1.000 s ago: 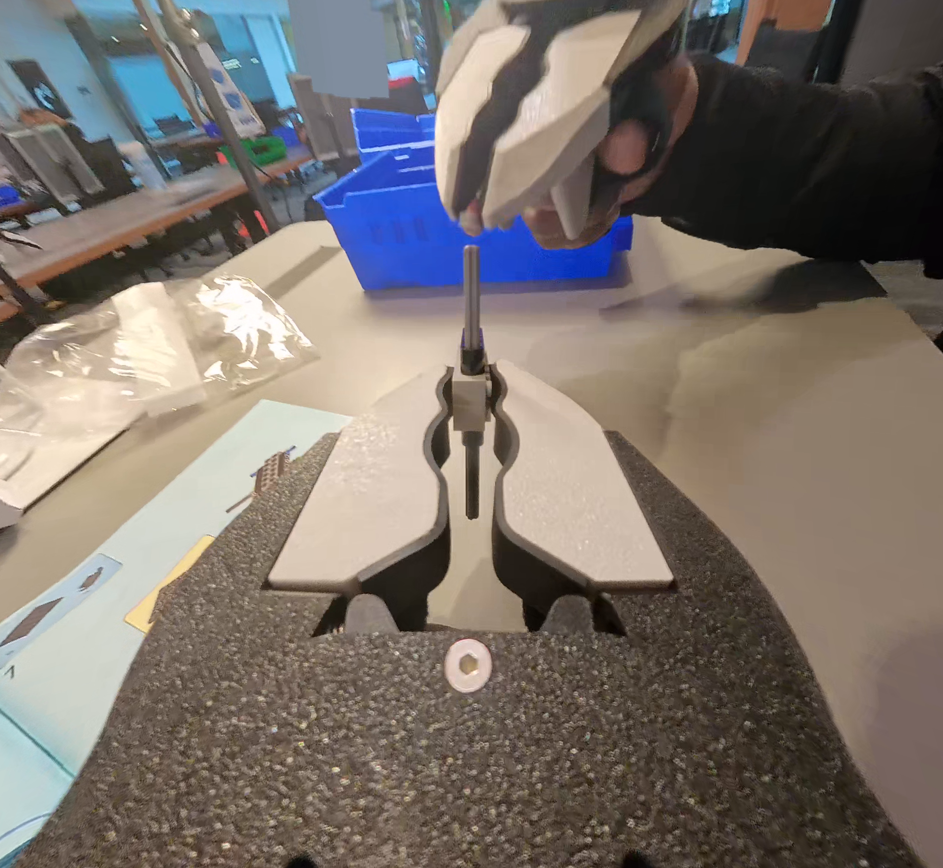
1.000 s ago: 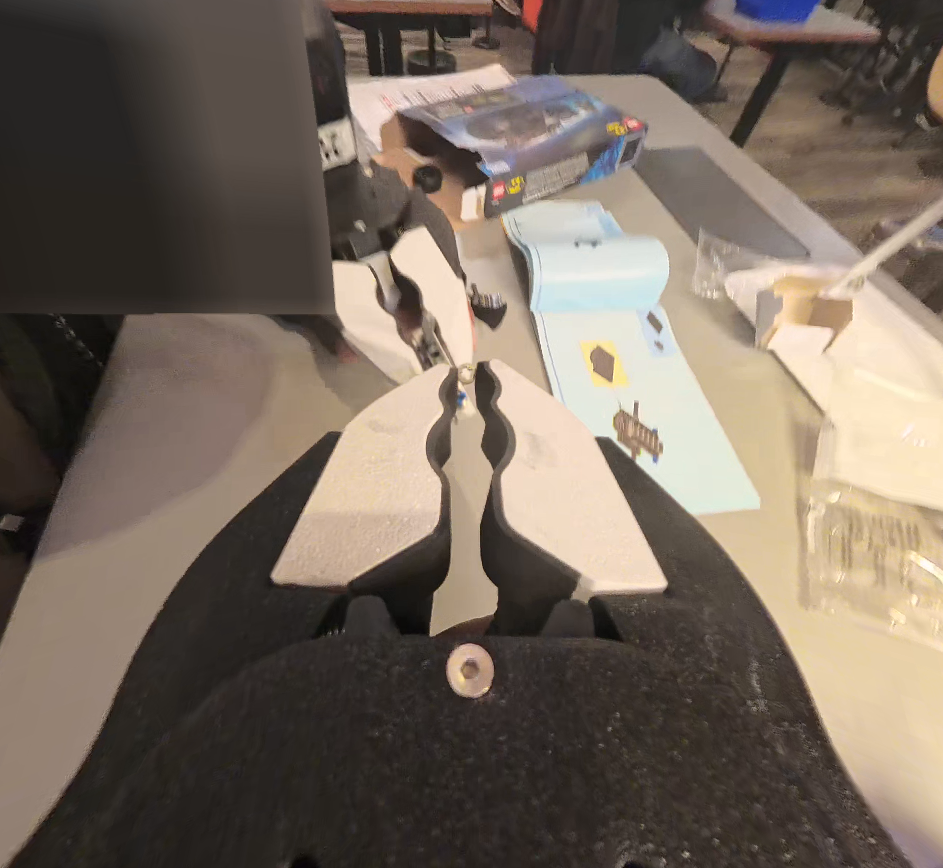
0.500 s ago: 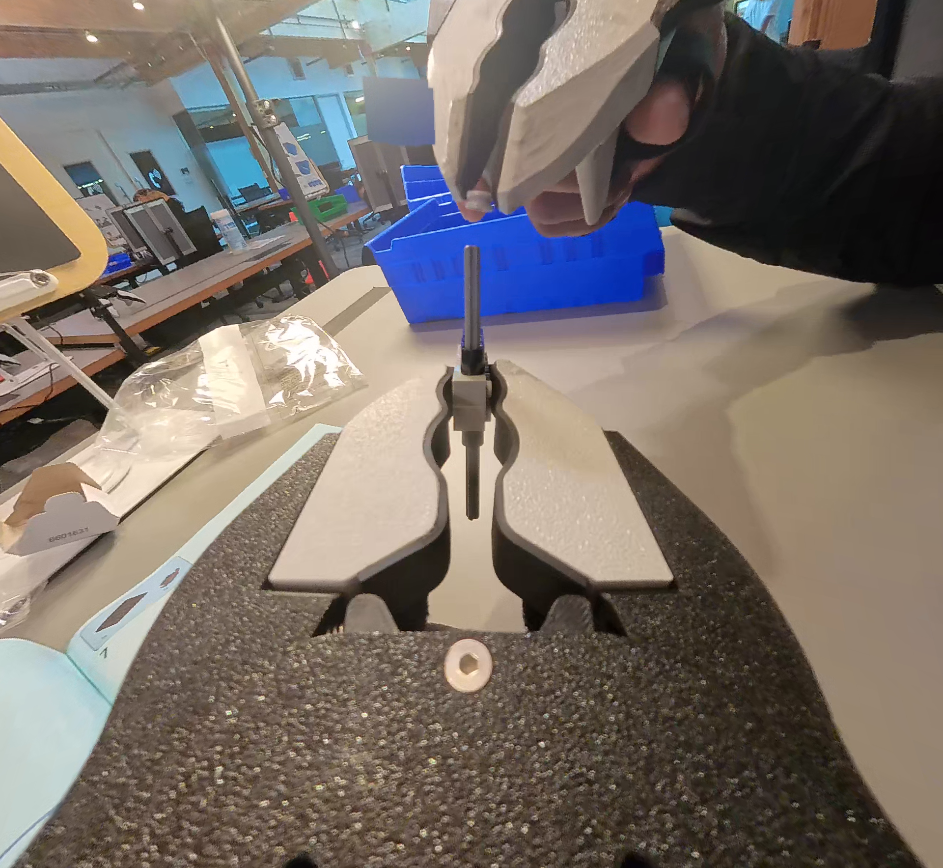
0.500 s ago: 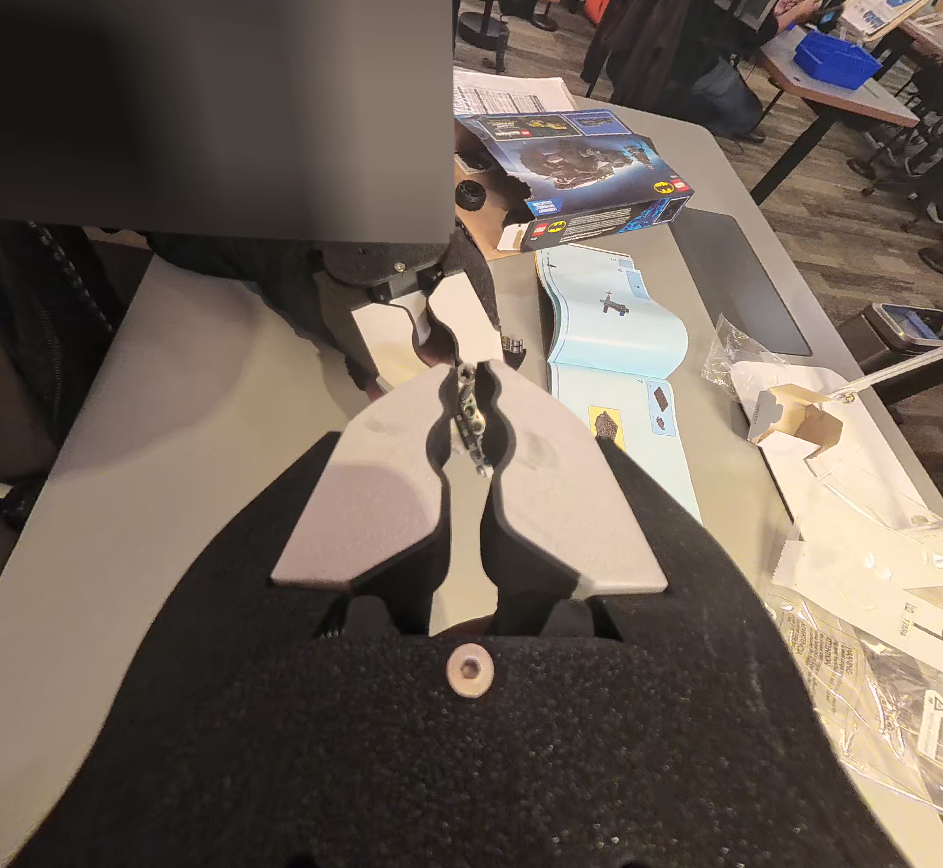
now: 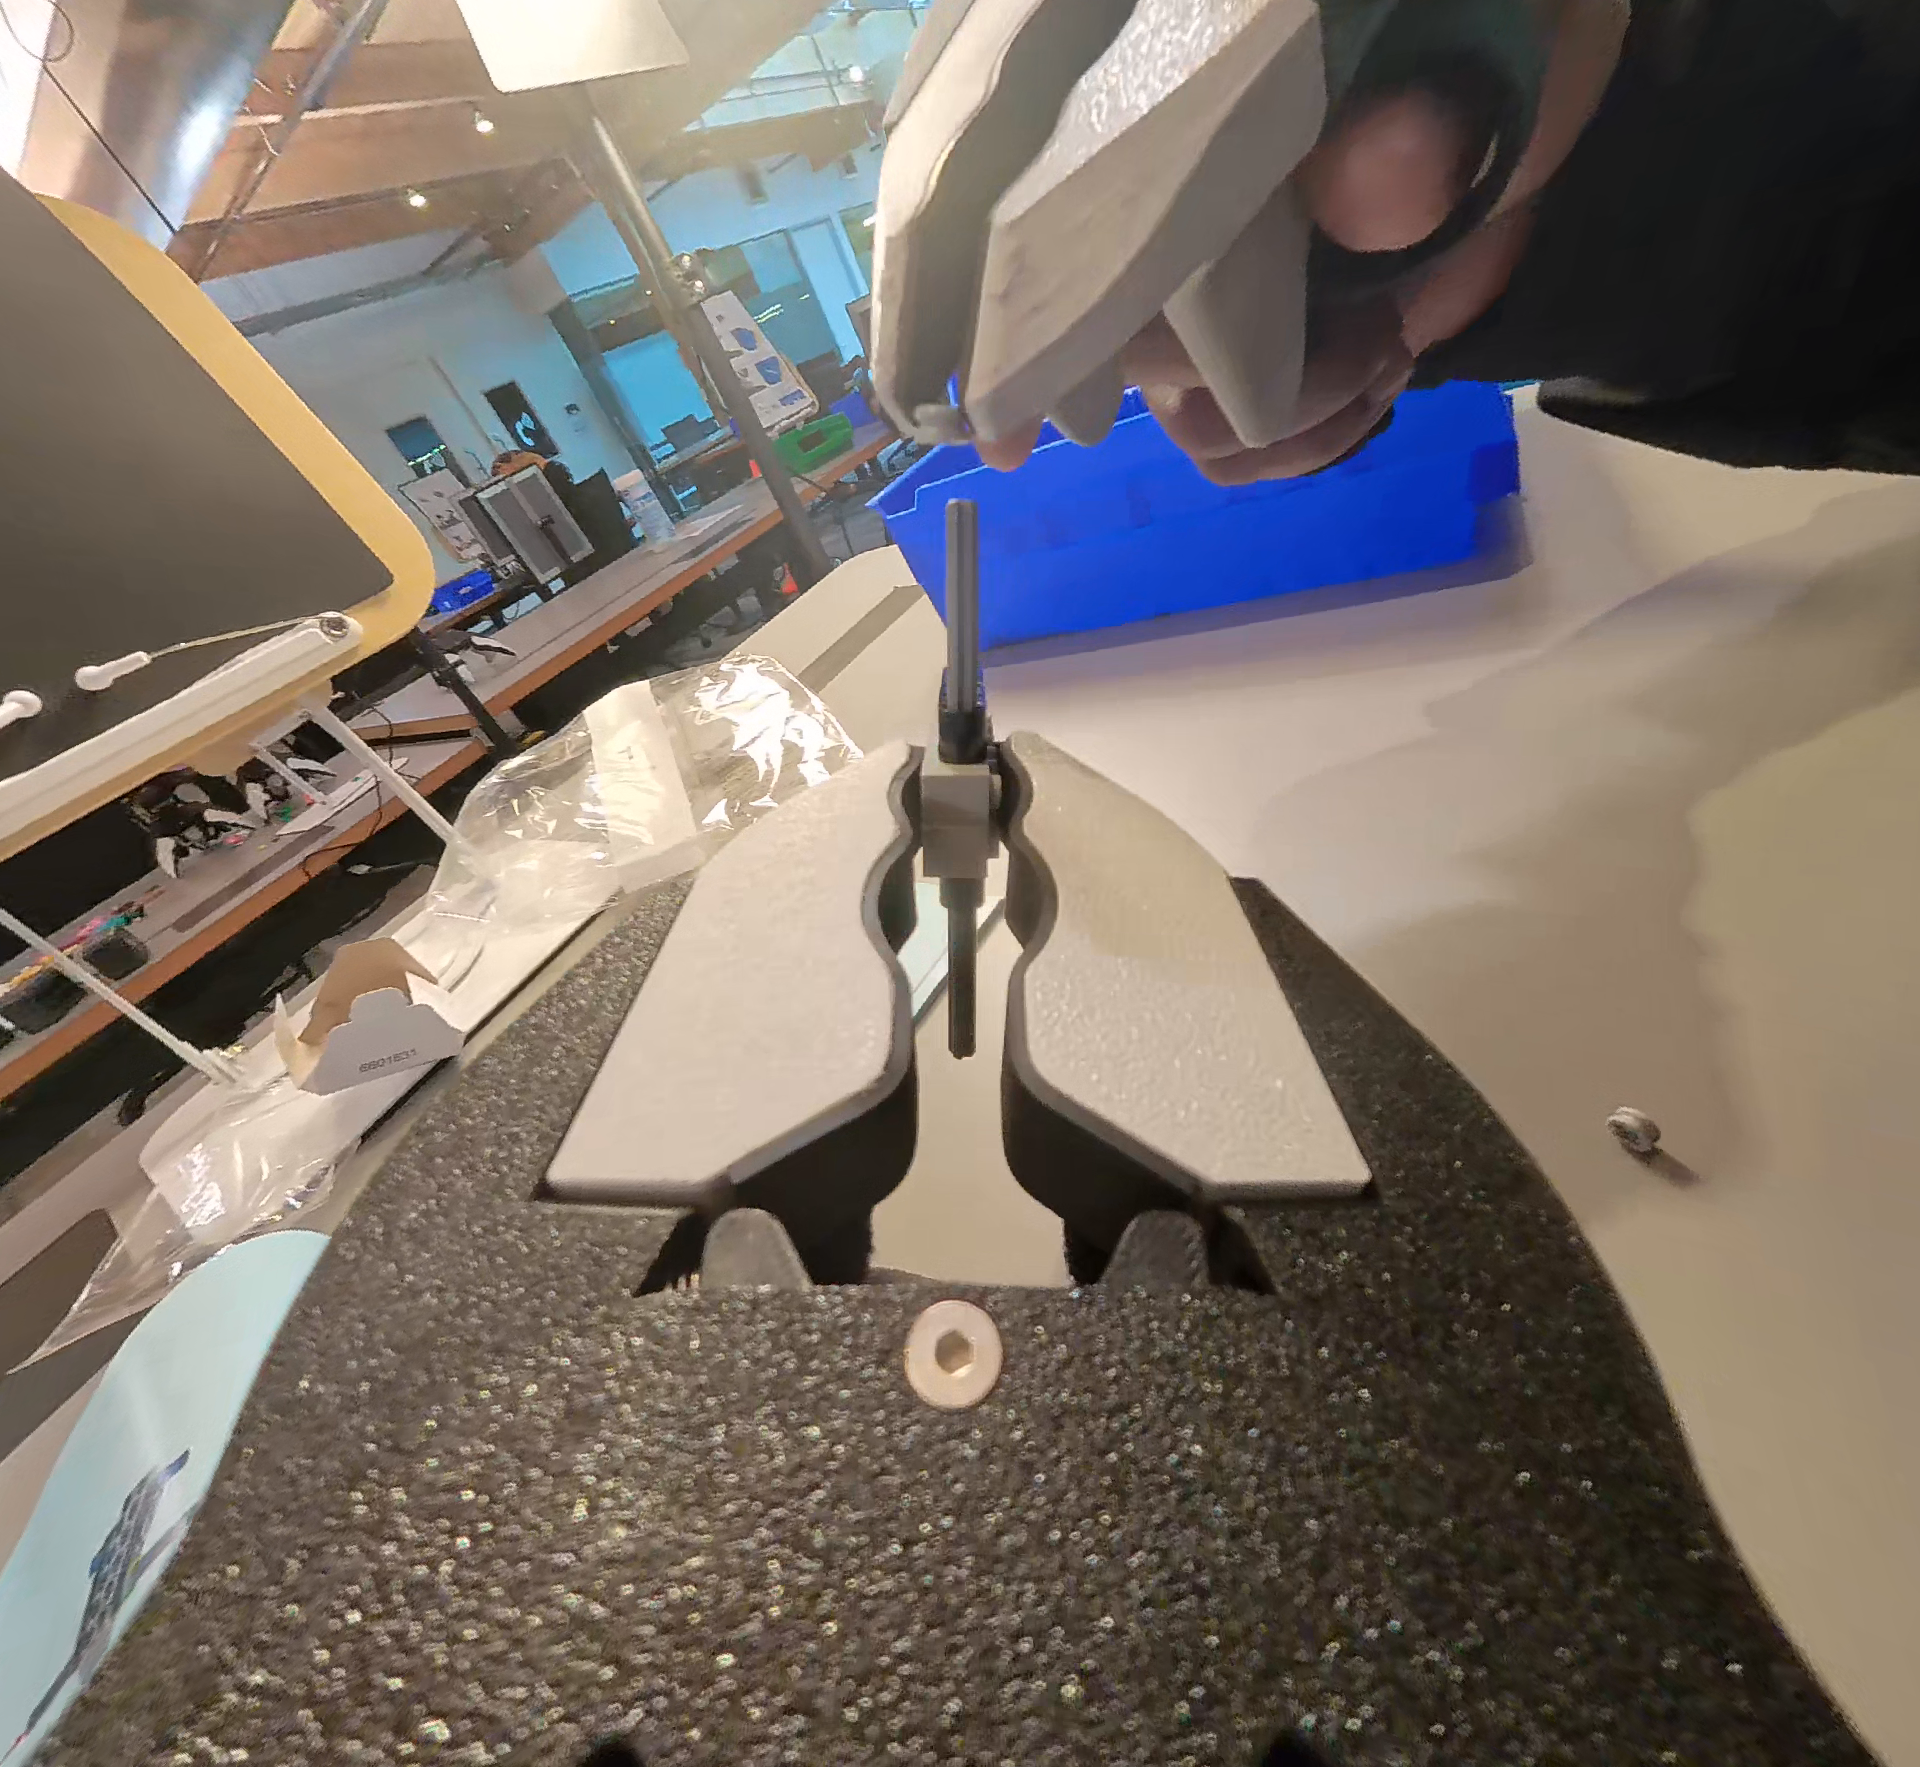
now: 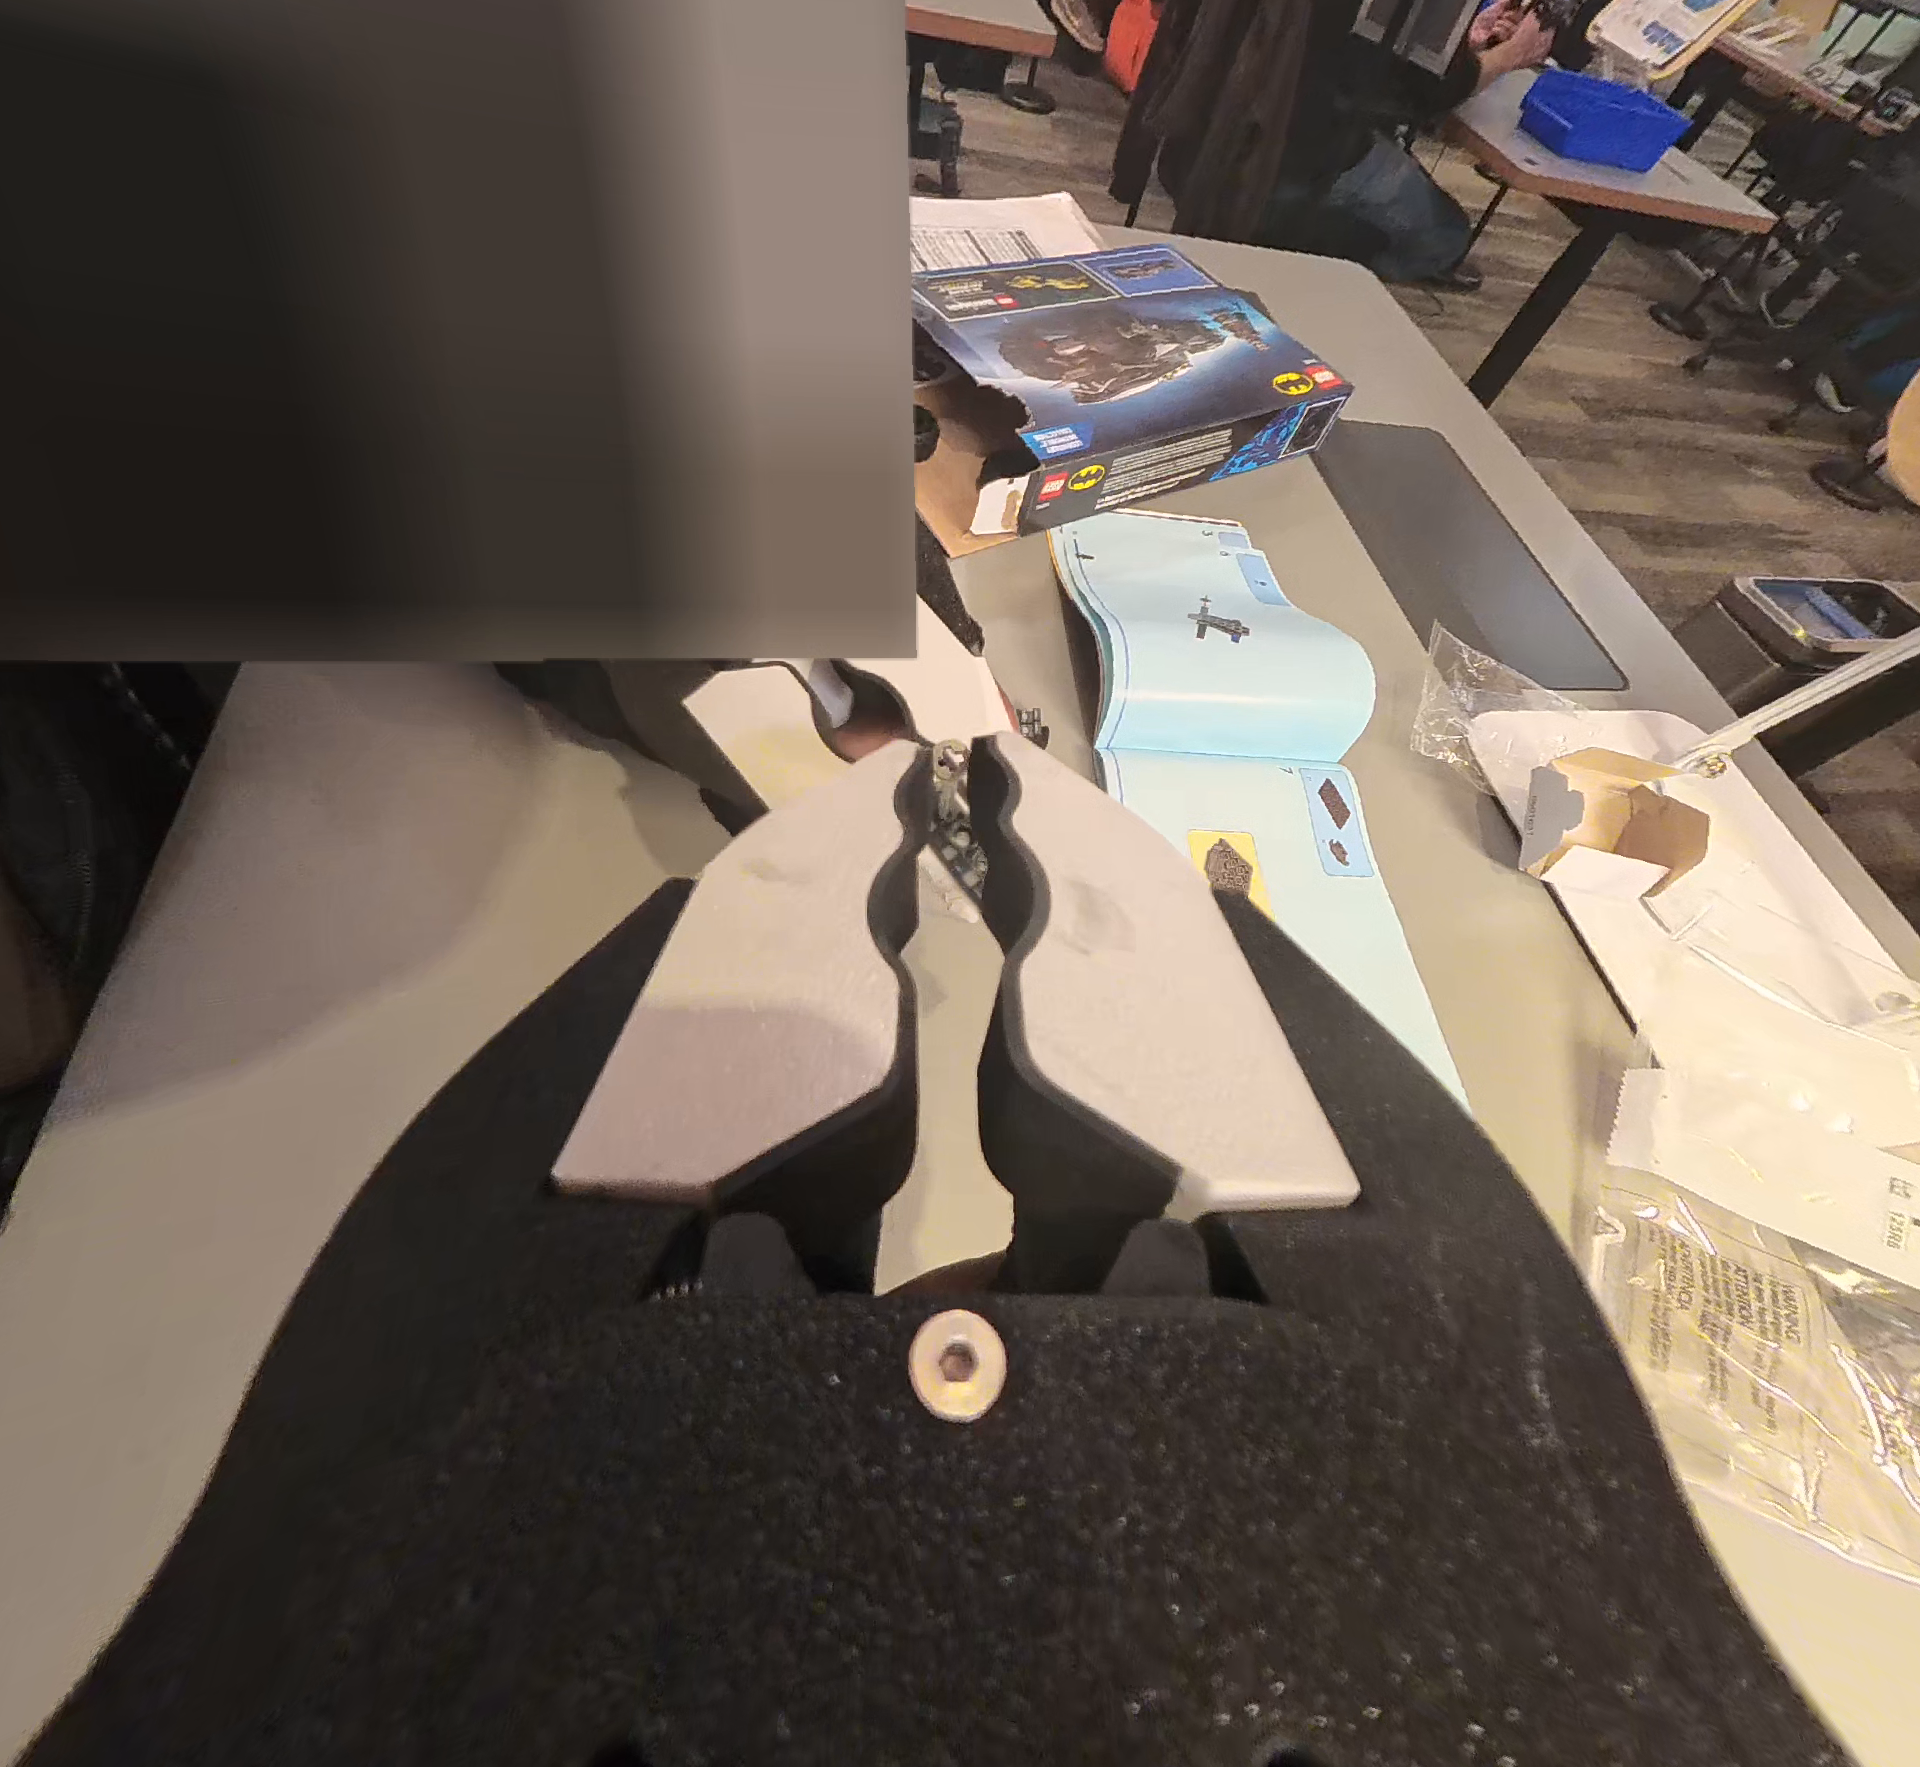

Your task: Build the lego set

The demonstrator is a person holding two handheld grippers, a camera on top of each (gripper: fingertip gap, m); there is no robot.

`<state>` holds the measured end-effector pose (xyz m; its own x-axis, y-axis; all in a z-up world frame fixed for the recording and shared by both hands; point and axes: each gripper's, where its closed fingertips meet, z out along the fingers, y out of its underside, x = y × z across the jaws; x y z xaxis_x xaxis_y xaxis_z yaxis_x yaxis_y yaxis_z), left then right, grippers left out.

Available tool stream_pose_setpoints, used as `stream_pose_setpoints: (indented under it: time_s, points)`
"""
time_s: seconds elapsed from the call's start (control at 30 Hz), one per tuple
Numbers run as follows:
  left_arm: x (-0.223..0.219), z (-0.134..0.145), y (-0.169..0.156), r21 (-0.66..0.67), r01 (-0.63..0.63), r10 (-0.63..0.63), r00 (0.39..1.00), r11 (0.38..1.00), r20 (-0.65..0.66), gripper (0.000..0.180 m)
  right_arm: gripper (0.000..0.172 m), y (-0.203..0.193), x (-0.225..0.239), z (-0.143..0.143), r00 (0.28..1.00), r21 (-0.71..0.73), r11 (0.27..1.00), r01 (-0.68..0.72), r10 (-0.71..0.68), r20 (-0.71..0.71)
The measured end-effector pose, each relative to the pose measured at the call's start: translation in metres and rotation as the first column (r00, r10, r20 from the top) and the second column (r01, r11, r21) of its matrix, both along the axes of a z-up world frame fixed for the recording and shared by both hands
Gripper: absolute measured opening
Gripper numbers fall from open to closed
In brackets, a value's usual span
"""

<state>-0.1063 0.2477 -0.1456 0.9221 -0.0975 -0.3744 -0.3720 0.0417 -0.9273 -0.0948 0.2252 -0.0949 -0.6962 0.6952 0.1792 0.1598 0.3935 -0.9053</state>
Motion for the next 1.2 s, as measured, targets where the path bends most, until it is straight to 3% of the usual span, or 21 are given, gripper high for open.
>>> stream_pose_setpoints:
  time_s: [1.2]
  points:
    - [-0.014, 0.014, -0.005, 0.11, -0.165, 0.18, 0.974, 0.98, -0.137, 0.012, 0.007, -0.007, -0.006, 0.001, 0.992, -0.042, 0.991, 0.129, -0.128, 0.021]
